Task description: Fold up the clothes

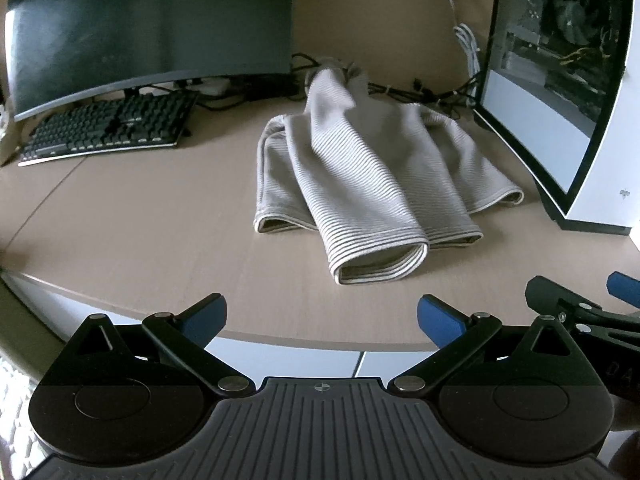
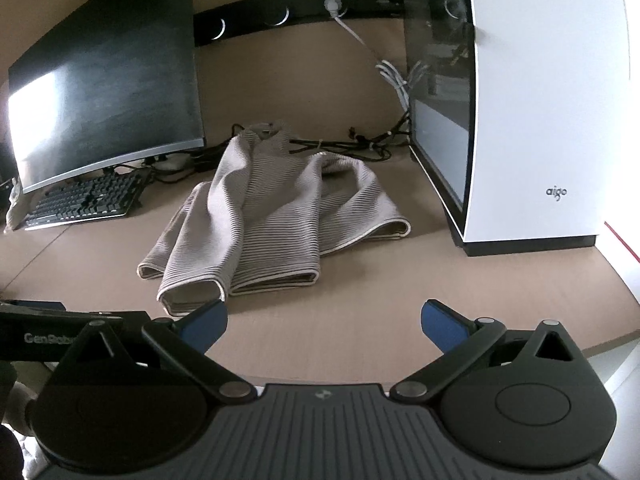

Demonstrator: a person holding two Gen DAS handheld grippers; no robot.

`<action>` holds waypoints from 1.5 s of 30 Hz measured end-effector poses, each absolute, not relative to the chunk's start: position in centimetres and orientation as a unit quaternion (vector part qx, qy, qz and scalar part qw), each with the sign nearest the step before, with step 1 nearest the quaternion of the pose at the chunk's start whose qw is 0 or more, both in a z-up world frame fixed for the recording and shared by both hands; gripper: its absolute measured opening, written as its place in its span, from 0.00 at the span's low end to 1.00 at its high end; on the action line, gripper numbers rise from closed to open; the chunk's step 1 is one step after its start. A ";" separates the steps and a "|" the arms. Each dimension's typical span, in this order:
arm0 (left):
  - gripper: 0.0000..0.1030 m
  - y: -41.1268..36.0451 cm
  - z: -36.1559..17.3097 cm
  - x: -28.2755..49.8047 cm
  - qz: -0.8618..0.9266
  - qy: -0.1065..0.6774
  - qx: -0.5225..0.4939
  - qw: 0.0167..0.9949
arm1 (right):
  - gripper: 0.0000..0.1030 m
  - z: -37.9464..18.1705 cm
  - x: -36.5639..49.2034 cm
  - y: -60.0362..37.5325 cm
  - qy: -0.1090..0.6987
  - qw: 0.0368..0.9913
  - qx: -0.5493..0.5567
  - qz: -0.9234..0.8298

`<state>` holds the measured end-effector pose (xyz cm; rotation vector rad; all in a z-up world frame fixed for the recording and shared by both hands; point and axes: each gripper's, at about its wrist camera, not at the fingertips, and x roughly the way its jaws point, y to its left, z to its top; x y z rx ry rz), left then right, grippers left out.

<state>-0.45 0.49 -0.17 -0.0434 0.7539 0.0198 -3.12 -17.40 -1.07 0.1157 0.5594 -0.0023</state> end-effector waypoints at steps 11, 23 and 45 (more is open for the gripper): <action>1.00 0.8 -0.2 -0.3 0.010 0.372 -0.020 0.928 | 1.00 -1.2 -2.9 -17.0 0.281 0.958 0.059 -0.001; 1.00 2.0 -0.2 -0.1 0.017 0.370 -0.029 0.928 | 1.00 -1.2 -2.4 -16.3 0.281 0.958 0.059 0.001; 1.00 1.9 -0.7 1.1 0.020 0.380 -0.029 0.924 | 1.00 -2.0 -1.2 -17.1 0.294 0.953 0.068 0.000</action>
